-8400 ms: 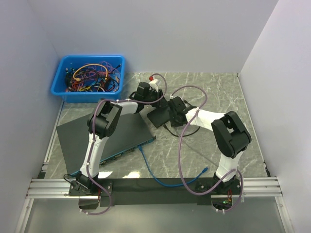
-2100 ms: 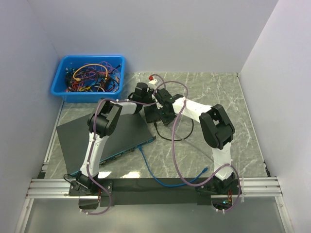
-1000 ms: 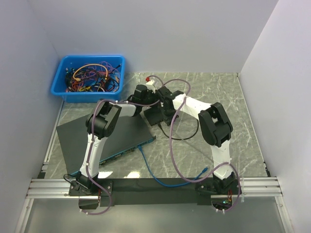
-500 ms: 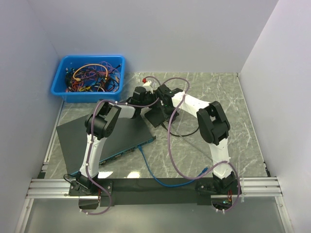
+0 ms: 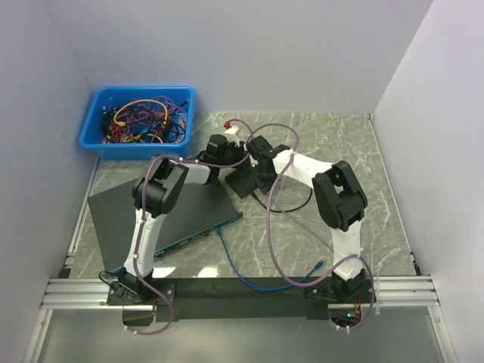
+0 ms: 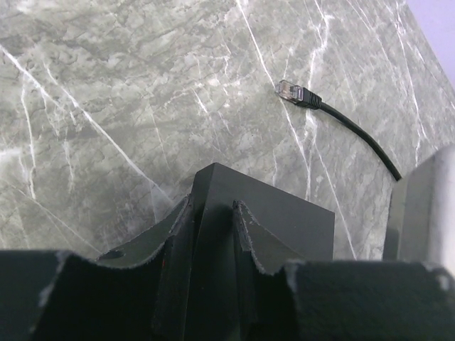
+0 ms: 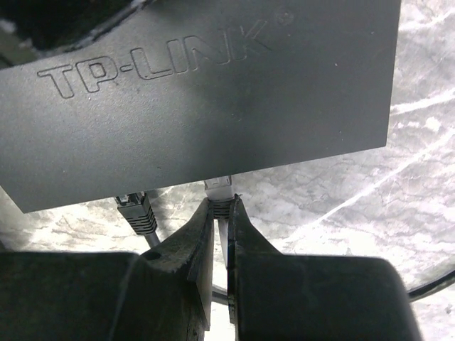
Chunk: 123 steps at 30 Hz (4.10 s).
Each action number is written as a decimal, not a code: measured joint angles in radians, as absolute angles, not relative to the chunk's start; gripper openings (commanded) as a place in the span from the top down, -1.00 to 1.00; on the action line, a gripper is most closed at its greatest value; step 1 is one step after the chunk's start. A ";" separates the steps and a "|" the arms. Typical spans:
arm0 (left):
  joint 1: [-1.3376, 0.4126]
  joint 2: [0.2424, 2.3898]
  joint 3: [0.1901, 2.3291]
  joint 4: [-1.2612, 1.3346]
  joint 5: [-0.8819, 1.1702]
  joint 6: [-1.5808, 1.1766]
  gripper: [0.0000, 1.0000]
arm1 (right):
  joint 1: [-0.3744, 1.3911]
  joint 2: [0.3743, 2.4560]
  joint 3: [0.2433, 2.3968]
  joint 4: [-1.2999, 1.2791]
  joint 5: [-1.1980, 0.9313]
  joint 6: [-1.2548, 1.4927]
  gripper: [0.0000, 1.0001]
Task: Insert the plug into the switch port
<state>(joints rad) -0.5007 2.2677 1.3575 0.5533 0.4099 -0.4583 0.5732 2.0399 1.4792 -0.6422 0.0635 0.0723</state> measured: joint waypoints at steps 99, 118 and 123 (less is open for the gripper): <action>-0.595 1.435 1.061 -0.044 0.020 -0.492 -0.16 | 1.021 1.172 0.730 0.015 0.263 0.374 -0.77; -0.918 0.578 0.682 -0.503 -0.256 -0.783 -0.11 | 1.471 0.921 0.650 -0.301 0.611 0.624 -0.77; -0.926 0.573 0.772 -0.682 -0.283 -0.817 -0.13 | 1.471 0.898 0.717 -0.580 0.767 0.834 -0.78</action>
